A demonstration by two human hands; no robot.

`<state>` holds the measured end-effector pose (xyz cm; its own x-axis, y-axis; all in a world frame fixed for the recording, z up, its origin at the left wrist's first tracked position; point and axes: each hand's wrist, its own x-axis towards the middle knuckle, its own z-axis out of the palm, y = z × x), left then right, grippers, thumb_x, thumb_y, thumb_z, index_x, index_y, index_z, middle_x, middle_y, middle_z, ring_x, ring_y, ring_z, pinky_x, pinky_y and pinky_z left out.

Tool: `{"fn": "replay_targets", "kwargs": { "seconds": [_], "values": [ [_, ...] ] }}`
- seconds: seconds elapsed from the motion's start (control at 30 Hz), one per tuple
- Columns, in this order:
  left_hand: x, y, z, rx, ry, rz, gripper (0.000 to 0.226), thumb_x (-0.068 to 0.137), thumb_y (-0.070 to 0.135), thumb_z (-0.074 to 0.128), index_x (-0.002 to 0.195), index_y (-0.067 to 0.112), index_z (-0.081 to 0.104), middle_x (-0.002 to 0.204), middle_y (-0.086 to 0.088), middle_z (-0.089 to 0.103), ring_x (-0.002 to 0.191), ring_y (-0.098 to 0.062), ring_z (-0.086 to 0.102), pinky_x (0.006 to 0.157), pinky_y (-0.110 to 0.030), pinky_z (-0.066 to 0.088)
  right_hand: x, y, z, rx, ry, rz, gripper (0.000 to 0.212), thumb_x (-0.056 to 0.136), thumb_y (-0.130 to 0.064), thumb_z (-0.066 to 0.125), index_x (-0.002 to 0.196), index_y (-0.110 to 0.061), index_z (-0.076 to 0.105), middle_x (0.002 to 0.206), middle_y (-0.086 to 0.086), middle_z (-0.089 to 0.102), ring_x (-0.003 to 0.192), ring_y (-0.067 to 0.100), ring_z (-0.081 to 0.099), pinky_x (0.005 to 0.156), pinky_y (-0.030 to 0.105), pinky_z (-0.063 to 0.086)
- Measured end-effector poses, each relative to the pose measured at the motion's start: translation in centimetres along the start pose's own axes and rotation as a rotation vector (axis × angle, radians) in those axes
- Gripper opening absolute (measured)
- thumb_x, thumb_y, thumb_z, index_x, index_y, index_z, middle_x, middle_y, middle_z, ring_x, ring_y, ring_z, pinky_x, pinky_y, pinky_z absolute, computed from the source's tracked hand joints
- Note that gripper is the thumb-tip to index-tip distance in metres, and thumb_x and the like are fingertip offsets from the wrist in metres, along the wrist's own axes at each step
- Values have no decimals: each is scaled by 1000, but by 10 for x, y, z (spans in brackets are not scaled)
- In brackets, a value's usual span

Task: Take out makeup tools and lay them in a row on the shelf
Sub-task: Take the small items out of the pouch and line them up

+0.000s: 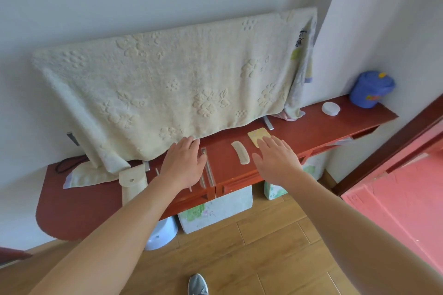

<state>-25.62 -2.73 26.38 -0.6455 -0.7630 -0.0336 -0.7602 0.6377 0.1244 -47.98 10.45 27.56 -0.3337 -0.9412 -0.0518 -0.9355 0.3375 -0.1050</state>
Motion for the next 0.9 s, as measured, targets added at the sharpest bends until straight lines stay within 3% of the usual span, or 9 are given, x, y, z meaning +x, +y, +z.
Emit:
{"fn": "replay_targets", "kwargs": {
  "seconds": [0.17,0.47,0.63,0.7,0.8,0.9],
  "values": [
    [2,56,6,-6,14,41,57,104,40,33,152,9,32,157,-7,35,145,-22,29,118,-40,27,-31,56,-15,-5,5,69,52,99,-44,26,142,-17,39,146,1,42,134,20,34,115,39,27],
    [40,133,9,-25,14,145,55,104,38,33,152,11,32,157,-7,34,146,-23,28,120,-41,26,-71,136,-32,-6,39,233,44,101,-37,29,133,-14,47,138,3,49,130,22,41,112,36,29],
    [75,173,6,-34,34,267,46,103,34,36,141,10,44,144,-7,46,135,-24,40,112,-40,33,-77,172,-34,30,87,368,54,96,-40,25,138,-14,44,145,2,45,137,20,34,116,37,26],
    [87,188,6,-26,27,315,44,102,33,37,139,9,46,142,-8,47,132,-25,41,111,-40,34,-80,187,-33,41,102,426,54,95,-40,22,135,-13,48,142,1,47,135,21,36,115,38,29],
    [104,207,12,-9,18,370,46,102,33,36,141,10,44,145,-9,46,134,-24,41,112,-41,35,-84,211,-27,-5,59,417,76,83,-43,-1,120,-10,58,126,2,52,122,22,39,109,40,33],
    [119,231,19,5,-6,387,52,102,35,34,148,12,39,154,-9,38,142,-23,34,116,-42,32,-90,237,-29,25,97,473,59,88,-40,11,111,-11,57,116,2,55,115,23,44,105,38,37]
  ]
}}
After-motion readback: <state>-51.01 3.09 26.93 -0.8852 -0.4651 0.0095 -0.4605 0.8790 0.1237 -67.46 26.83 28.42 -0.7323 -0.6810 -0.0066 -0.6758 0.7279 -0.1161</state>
